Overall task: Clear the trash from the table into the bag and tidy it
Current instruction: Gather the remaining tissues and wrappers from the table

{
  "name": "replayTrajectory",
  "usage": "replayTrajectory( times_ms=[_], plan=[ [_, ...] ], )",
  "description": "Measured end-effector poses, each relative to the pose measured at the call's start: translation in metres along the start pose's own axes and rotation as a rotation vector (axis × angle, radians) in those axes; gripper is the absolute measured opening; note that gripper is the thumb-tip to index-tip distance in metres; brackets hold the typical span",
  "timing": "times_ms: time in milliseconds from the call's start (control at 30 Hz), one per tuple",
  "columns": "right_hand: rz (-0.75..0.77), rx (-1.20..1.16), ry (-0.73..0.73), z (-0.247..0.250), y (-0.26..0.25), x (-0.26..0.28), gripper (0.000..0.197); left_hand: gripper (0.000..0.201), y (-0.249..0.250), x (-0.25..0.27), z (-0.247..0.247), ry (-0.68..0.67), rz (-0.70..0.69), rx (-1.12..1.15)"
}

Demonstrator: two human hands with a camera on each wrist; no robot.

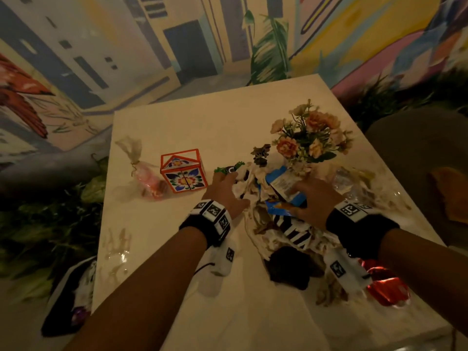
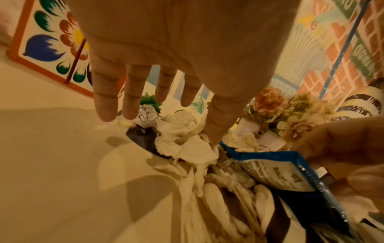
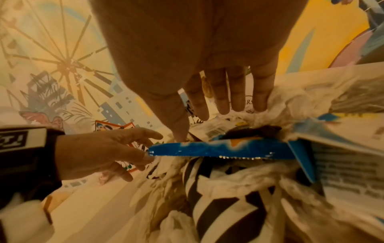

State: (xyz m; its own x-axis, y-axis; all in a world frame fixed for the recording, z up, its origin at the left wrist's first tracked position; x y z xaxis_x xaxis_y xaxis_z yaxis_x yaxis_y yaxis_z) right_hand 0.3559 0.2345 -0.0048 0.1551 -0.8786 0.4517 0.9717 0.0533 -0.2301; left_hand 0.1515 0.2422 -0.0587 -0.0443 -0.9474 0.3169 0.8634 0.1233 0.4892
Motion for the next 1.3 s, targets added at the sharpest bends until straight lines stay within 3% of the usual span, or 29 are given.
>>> replayTrajectory(
  times_ms=[67, 200, 267, 400, 567, 733, 833, 967, 1167, 1300],
  plan=[
    [0.026, -0.004, -0.013, -0.005, -0.001, -0.007, 0.065, 0.089, -0.003, -0.006, -0.007, -0.021, 0.031, -0.019],
    [0.083, 0.101, -0.177, -0.031, -0.007, -0.014, 0.112, 0.085, -0.004, -0.013, -0.022, -0.102, 0.069, -0.106],
    [0.077, 0.162, -0.226, -0.042, -0.006, -0.017, 0.118, 0.084, -0.002, -0.015, -0.025, -0.128, 0.08, -0.167],
    [0.042, 0.086, -0.18, -0.045, -0.005, -0.031, 0.099, 0.082, -0.001, -0.018, -0.03, -0.129, 0.074, -0.235],
    [0.027, -0.032, -0.162, -0.037, -0.008, -0.037, 0.072, 0.047, 0.006, -0.016, -0.04, -0.147, 0.022, -0.281],
    [0.068, -0.025, -0.07, -0.022, -0.014, -0.029, 0.041, 0.033, -0.007, -0.01, -0.038, -0.11, 0.087, -0.21],
    [0.104, 0.021, -0.007, -0.016, -0.019, -0.022, 0.033, 0.024, -0.009, -0.007, -0.036, -0.1, 0.09, -0.189],
    [0.109, 0.052, -0.033, -0.015, -0.026, -0.015, 0.032, 0.018, -0.012, -0.003, -0.033, -0.09, 0.103, -0.192],
    [0.108, 0.019, 0.0, -0.004, -0.034, -0.008, 0.031, 0.027, -0.015, 0.001, -0.032, -0.12, 0.066, -0.181],
    [0.082, 0.002, 0.101, 0.02, -0.038, 0.003, 0.014, 0.037, -0.027, 0.012, -0.029, -0.142, 0.062, -0.119]
  ],
)
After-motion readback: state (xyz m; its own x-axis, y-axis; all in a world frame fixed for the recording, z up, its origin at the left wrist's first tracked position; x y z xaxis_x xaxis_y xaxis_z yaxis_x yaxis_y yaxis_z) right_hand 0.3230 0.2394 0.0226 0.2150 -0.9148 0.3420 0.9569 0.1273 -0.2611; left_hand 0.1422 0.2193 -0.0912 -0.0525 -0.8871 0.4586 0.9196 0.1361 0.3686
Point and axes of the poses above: each hand's wrist, its own x-axis away from the middle knuckle, its own z-axis out of the back of the hand, y = z × x, the point moved 10 cm from there along -x, towards the middle knuckle, and after that the axes turned 7 degrees about -z, right-handed, at the moved point
